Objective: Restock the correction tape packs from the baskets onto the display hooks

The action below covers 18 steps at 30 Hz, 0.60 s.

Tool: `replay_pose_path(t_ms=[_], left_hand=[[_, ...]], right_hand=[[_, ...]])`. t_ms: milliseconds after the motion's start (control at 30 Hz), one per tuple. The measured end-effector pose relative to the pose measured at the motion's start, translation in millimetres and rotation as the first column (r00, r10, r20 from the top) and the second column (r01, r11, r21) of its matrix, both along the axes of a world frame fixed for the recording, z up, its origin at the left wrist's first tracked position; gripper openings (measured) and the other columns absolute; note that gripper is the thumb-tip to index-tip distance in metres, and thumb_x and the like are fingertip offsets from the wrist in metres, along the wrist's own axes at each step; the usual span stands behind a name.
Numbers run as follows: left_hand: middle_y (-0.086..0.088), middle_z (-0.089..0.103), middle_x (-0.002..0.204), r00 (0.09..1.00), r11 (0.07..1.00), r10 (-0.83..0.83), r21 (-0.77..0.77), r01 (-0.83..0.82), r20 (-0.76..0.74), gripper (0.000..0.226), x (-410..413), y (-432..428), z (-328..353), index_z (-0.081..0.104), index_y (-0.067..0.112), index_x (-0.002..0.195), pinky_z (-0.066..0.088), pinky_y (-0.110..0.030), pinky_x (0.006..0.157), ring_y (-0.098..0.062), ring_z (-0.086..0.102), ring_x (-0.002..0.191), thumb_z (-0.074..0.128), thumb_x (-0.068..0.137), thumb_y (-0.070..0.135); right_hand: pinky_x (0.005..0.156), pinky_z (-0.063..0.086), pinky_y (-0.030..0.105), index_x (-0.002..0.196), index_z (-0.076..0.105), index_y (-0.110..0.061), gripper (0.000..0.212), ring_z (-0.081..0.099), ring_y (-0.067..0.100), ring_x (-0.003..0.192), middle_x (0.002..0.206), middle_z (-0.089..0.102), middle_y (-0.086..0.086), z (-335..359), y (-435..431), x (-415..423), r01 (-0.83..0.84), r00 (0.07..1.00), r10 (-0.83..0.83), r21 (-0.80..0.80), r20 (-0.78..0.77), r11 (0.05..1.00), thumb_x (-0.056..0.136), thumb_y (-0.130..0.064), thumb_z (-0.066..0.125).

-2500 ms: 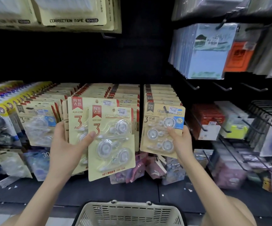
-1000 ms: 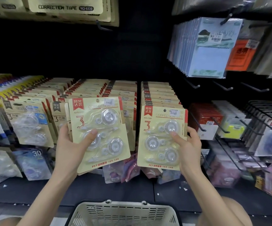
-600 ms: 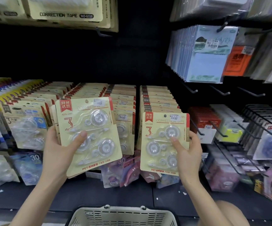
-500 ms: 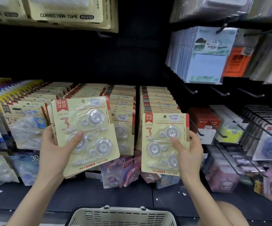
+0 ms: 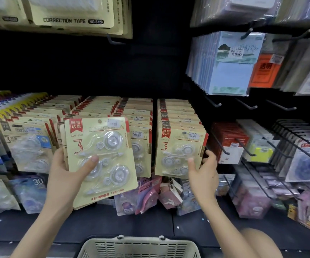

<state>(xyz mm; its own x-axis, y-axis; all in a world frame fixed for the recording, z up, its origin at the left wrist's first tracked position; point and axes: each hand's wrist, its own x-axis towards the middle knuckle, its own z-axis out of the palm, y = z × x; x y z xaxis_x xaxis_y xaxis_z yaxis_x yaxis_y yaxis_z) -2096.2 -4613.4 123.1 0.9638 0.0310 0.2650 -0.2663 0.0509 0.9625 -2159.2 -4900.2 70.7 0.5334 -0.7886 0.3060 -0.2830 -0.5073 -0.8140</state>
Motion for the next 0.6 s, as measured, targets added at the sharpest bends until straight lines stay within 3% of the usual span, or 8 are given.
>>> replay_pose_path(t_ms=[67,133,200,300,400,533,600], left_hand=[[0.008,0.069,0.112,1.000,1.000,-0.018,0.014,0.019,-0.023,0.049,-5,-1,-4,0.055,0.037,0.105,0.051,-0.039,0.088,-0.013,0.066,0.103,0.083,0.065,0.027],[0.008,0.069,0.108,0.998,0.999,-0.041,0.029,0.042,-0.046,0.044,-9,-3,-9,0.055,0.035,0.103,0.052,-0.038,0.086,-0.011,0.066,0.099,0.079,0.071,0.017],[0.007,0.070,0.105,0.994,0.995,-0.076,0.051,0.080,-0.076,0.043,-14,-8,-16,0.056,0.032,0.103,0.053,-0.037,0.082,-0.012,0.067,0.097,0.078,0.073,0.012],[0.013,0.074,0.097,0.983,0.986,-0.137,0.075,0.147,-0.126,0.046,-24,-19,-29,0.057,0.029,0.105,0.055,-0.025,0.070,-0.009,0.070,0.090,0.079,0.073,0.006],[0.016,0.074,0.096,0.972,0.979,-0.170,0.087,0.185,-0.160,0.046,-32,-28,-38,0.057,0.027,0.107,0.055,-0.024,0.067,-0.007,0.071,0.087,0.080,0.073,0.004],[0.007,0.075,0.103,0.955,0.978,-0.197,0.021,0.207,-0.223,0.062,-32,-24,-39,0.058,0.024,0.113,0.056,-0.041,0.081,-0.014,0.072,0.093,0.090,0.061,0.036],[0.003,0.075,0.106,0.952,0.978,-0.206,-0.023,0.207,-0.227,0.063,-30,-21,-39,0.058,0.022,0.115,0.056,-0.038,0.080,-0.016,0.072,0.095,0.088,0.064,0.045]], right_hand=[[0.076,0.040,0.037,0.138,0.043,-0.007,0.055,0.055,0.032,0.111,0.127,0.054,0.013,1,6,-7,0.070,0.997,-0.072,-0.144,-0.010,0.987,0.092,-0.029,0.064],[0.080,0.042,0.034,0.131,0.051,-0.010,0.047,0.057,0.023,0.106,0.120,0.059,0.006,9,19,-15,0.001,0.994,0.023,-0.216,0.107,0.976,0.092,-0.033,0.061],[0.079,0.043,0.024,0.120,0.057,-0.021,0.037,0.060,0.007,0.095,0.107,0.063,-0.008,21,34,-21,-0.274,0.950,0.281,-0.066,0.139,0.959,0.093,-0.046,0.059],[0.076,0.050,0.021,0.106,0.059,-0.031,0.030,0.065,0.006,0.088,0.096,0.068,-0.008,29,56,-19,-0.591,0.800,0.594,0.286,0.087,0.754,0.083,-0.046,0.071],[0.078,0.059,0.030,0.107,0.061,-0.024,0.038,0.069,0.008,0.087,0.098,0.071,-0.005,25,71,-17,-0.626,0.765,0.632,0.376,0.126,0.683,0.076,-0.034,0.082],[0.071,0.059,0.025,0.106,0.062,-0.014,0.032,0.071,0.008,0.084,0.096,0.072,-0.002,21,73,-18,-0.612,0.775,0.601,0.465,0.195,0.640,0.080,-0.017,0.080],[0.071,0.059,0.026,0.105,0.060,-0.012,0.029,0.073,0.012,0.085,0.098,0.074,0.001,19,72,-19,-0.613,0.776,0.569,0.532,0.270,0.584,0.082,-0.009,0.076]])
